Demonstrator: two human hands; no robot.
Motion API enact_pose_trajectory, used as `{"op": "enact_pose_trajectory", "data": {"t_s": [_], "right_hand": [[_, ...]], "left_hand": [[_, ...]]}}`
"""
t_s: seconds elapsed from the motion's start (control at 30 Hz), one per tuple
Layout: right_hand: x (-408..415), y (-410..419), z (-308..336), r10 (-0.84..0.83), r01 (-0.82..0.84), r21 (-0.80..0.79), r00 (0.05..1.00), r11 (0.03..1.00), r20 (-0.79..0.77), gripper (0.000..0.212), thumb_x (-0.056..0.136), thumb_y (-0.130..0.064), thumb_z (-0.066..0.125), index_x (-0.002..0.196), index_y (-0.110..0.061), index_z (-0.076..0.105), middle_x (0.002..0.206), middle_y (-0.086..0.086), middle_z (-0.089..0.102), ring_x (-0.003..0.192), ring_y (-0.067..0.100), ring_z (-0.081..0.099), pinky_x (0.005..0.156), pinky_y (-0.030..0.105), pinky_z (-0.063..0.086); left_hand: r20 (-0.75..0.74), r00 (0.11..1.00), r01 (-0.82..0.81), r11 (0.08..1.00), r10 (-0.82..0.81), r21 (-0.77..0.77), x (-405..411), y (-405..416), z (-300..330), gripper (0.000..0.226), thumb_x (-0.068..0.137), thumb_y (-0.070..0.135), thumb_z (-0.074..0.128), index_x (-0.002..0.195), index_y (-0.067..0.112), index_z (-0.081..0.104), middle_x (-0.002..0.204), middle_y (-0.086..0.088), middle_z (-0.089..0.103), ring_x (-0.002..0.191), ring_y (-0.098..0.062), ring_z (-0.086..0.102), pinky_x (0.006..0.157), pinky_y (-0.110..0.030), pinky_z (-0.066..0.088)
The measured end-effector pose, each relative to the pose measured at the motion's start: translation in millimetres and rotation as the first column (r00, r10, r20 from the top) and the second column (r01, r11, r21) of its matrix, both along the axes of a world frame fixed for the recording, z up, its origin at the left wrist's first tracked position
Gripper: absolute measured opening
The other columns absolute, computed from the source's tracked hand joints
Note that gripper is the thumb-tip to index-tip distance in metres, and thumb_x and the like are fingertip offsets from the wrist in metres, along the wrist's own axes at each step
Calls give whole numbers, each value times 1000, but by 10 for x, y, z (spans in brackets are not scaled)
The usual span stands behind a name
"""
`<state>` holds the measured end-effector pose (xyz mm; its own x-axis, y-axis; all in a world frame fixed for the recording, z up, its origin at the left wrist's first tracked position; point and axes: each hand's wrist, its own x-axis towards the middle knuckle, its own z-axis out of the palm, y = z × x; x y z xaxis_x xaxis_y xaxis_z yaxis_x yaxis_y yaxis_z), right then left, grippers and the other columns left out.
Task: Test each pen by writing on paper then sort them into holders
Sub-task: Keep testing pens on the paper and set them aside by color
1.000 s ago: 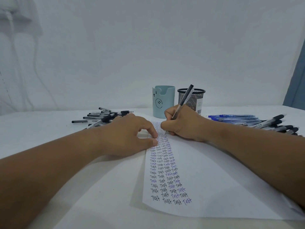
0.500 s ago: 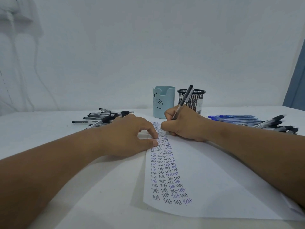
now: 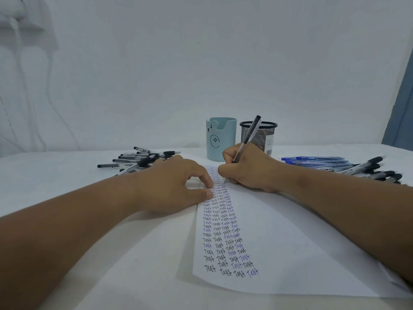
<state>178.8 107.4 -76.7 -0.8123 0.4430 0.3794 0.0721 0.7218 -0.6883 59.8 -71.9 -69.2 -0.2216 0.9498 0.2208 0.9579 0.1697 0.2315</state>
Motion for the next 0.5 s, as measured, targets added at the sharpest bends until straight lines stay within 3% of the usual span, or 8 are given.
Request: {"op": "enact_pose_trajectory", "data": {"t_s": [0.13, 0.27, 0.33, 0.4, 0.5], "right_hand": [[-6, -7, 11, 4, -5, 56, 1000, 998, 14, 41, 76, -7, 66, 51, -18, 35, 46, -8, 32, 53, 12, 37, 58, 28, 29], [-10, -18, 4, -14, 15, 65, 1000, 998, -20, 42, 80, -8, 68, 53, -18, 37, 48, -6, 35, 47, 9, 32, 52, 26, 28], [-7, -32, 8, -29, 17, -112, 994, 994, -110, 43, 92, -21, 66, 57, -17, 42, 47, -1, 42, 43, 13, 36, 46, 23, 30], [14, -41, 55, -44, -5, -250, 981, 968, -189, 51, 102, -42, 52, 61, -12, 45, 52, 3, 47, 47, 16, 40, 48, 25, 33], [43, 39, 124, -48, 36, -65, 977, 997, -208, 54, 100, -55, 47, 73, -8, 44, 58, -1, 44, 55, 16, 39, 61, 35, 33]], "left_hand": [[-1, 1000, -4, 1000, 4, 3, 10, 4, -1, 22, 90, 60, 58, 109, 51, 63, 120, 31, 57, 124, -1, 40, 114, -40, 31], [21, 1000, -8, 1000, 8, 2, 18, -5, 1, 24, 88, 61, 58, 109, 50, 63, 118, 33, 56, 122, 1, 39, 115, -40, 31], [37, 999, -14, 1000, 14, 5, 18, -12, -1, 25, 88, 60, 58, 110, 49, 64, 116, 34, 55, 119, 3, 40, 115, -38, 31], [52, 998, -20, 1000, 20, 4, 13, -16, -5, 27, 86, 65, 58, 108, 52, 64, 118, 31, 55, 118, 3, 42, 114, -38, 33], [68, 997, -30, 1000, 30, -1, 14, -34, -5, 31, 79, 73, 54, 107, 60, 60, 120, 27, 55, 117, 0, 44, 113, -40, 35]]}}
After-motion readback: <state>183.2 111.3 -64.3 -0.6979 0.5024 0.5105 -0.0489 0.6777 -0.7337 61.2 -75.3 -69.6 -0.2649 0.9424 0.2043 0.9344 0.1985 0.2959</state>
